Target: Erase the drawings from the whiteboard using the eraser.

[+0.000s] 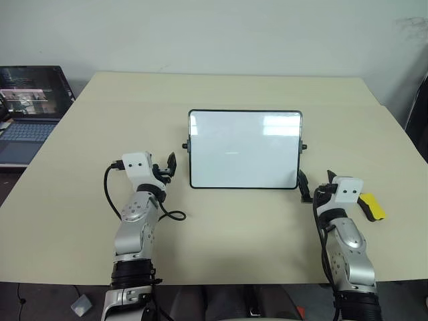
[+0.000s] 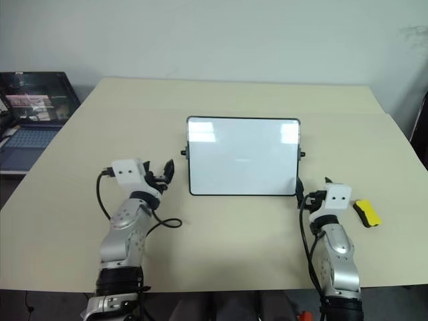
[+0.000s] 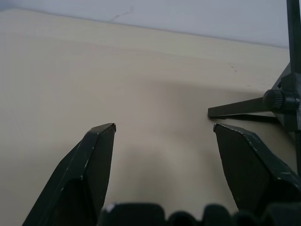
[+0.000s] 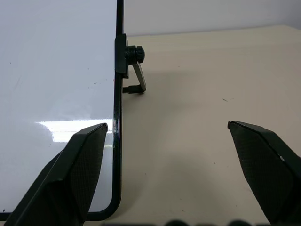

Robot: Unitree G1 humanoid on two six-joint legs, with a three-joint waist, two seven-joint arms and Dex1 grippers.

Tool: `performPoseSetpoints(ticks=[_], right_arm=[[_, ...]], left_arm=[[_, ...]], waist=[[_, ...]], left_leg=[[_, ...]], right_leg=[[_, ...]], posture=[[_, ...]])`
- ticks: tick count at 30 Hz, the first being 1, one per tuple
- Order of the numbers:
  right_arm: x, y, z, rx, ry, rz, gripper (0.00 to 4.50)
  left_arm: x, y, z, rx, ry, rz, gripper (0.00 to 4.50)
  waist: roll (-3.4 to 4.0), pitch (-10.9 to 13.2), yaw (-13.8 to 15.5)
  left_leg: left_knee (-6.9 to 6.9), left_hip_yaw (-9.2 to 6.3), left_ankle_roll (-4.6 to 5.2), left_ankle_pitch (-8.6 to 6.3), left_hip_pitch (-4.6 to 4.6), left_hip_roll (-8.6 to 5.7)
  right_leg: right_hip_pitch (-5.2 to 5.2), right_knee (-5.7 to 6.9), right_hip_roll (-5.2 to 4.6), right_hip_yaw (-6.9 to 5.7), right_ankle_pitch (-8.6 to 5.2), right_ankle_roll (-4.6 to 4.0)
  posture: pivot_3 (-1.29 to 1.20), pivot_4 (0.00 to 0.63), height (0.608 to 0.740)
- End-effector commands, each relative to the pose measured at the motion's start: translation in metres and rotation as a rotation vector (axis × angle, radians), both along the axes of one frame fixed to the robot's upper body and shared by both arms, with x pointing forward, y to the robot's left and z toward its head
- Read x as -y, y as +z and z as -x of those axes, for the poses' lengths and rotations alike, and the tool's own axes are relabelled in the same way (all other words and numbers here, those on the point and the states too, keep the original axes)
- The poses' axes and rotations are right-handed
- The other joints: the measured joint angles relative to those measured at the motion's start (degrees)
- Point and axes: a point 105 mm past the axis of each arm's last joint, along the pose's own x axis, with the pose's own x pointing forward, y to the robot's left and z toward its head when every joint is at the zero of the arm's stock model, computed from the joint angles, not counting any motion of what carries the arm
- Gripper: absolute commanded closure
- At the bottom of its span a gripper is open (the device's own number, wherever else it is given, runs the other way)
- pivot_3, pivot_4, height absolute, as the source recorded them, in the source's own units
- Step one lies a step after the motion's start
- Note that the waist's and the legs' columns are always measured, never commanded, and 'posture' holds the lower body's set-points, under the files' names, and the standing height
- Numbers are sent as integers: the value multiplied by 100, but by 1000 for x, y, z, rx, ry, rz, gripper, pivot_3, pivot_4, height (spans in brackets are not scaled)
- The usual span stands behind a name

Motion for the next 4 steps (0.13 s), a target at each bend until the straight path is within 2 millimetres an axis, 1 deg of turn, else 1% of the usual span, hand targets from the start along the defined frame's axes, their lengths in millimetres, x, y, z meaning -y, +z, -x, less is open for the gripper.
performPoseSetpoints(ticks=[1,4], right_arm=[[0,9,1,43,-3,2,19],[1,8,1,41,-3,2,19]], left_arm=[[2,13,0,52,-1,-15,867],[3,11,0,46,-2,-13,867]], waist=[[0,0,0],[0,0,0]], left_leg=[[0,0,0,0,0,0],[0,0,0,0,0,0]], right_leg=[[0,0,0,0,0,0],[0,-1,0,-1,0,0]], posture=[[0,150,740],[0,150,740]])
